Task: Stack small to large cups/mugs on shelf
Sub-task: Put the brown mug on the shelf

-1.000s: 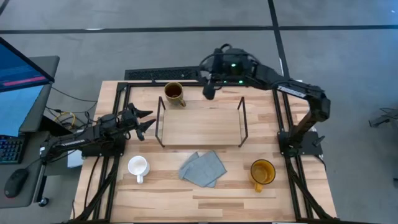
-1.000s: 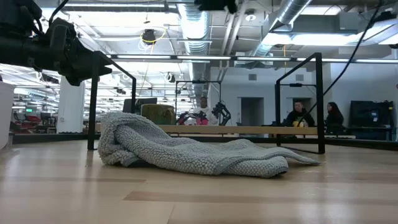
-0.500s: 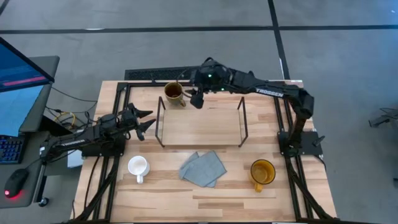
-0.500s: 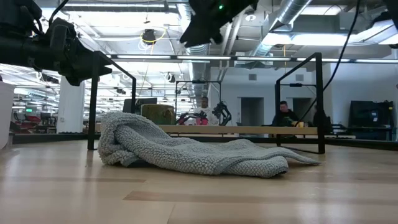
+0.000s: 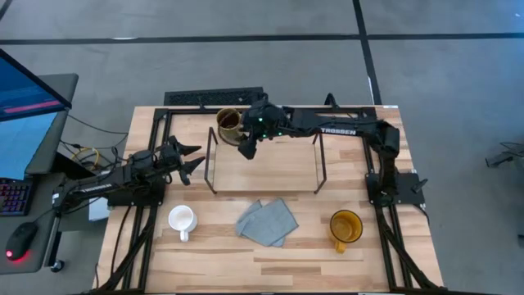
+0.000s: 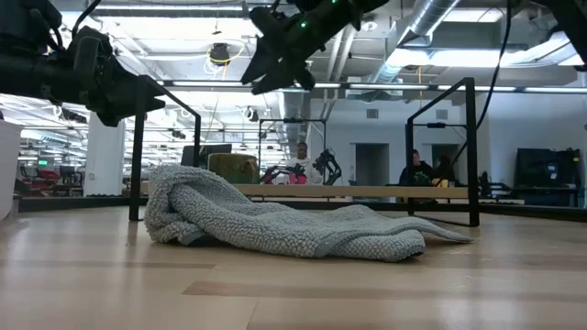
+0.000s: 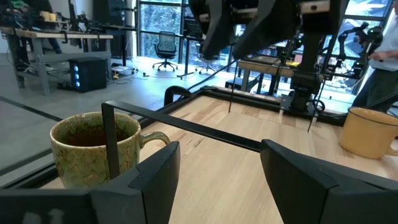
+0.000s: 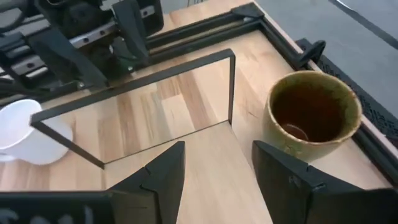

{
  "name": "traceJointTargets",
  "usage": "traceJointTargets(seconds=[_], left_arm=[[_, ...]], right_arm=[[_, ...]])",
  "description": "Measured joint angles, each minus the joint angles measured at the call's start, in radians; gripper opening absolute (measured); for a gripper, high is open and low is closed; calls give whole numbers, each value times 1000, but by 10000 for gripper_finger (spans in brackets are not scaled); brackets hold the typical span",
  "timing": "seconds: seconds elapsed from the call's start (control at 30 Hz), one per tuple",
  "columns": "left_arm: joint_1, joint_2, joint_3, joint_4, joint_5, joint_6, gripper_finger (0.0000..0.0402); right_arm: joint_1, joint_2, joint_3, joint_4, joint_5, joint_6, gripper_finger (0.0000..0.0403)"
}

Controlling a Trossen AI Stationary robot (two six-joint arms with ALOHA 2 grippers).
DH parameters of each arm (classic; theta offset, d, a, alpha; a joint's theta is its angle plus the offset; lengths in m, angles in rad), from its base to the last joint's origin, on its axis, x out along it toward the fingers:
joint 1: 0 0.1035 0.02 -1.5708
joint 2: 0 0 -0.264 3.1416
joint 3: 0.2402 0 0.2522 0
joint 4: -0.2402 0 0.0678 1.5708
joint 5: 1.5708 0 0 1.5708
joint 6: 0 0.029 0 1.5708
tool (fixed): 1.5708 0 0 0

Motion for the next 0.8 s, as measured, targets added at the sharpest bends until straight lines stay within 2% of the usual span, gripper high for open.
traceJointTargets(seconds=[0.23,0.47,0.8], left_arm=[[0,0,0,0,0,0,215],[0,0,0,0,1,-1,215],[0,0,0,0,1,-2,215]], right_arm=[[3,47,-2,-2,6,108,210],[-14,98,1,28,142,130,210],[-43,189,-1,41,116,243,210]])
